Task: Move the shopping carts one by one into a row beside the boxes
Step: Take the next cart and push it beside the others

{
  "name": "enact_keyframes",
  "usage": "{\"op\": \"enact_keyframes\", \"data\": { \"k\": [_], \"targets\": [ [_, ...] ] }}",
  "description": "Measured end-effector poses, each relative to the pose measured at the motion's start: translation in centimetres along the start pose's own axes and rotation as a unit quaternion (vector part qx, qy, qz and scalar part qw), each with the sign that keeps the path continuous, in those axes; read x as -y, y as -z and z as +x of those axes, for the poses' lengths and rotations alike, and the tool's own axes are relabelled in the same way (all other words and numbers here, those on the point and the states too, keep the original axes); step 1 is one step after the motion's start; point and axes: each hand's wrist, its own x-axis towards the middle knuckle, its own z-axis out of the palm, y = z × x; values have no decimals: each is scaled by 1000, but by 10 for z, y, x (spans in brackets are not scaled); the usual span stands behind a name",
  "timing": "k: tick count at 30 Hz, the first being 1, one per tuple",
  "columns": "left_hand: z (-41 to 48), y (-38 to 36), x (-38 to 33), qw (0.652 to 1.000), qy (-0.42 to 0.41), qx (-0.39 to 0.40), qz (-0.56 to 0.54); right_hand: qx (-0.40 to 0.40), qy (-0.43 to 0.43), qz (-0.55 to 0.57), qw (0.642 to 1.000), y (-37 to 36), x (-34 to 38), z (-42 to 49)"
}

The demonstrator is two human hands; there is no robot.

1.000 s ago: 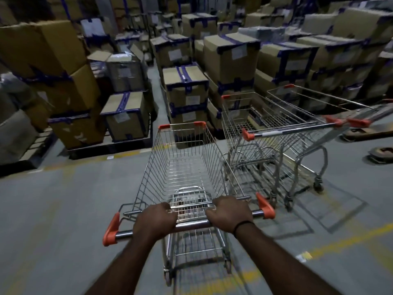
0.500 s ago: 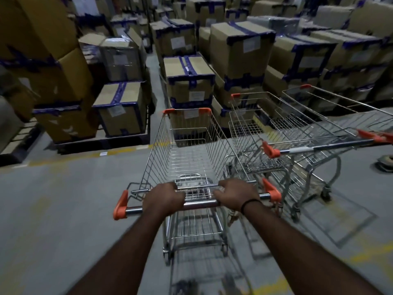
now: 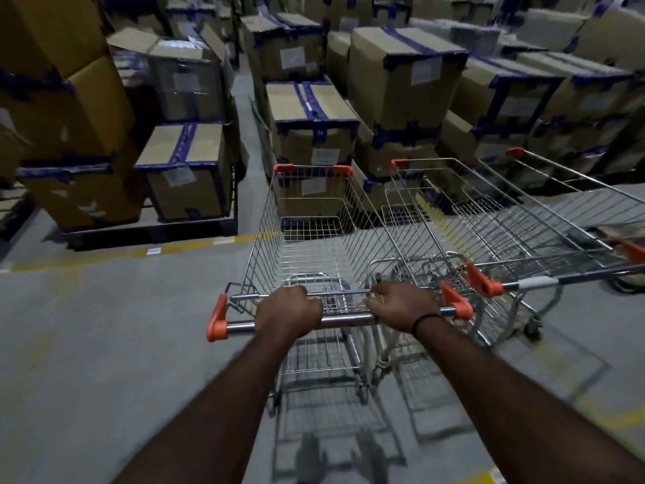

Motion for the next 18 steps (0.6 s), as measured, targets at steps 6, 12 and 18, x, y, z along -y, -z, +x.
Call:
{"op": "enact_keyframes", "data": {
  "k": [6,12,18],
  "targets": [
    [23,2,1,1000,5,1,-4,0,-1,5,1000,2,2,22],
    [33,3,0,1000,0,5,12,2,13,5,1000,3,0,38],
    [29,3,-9,1000,17,13,-5,-4,48,6,999,4,-10,44]
  ]
}}
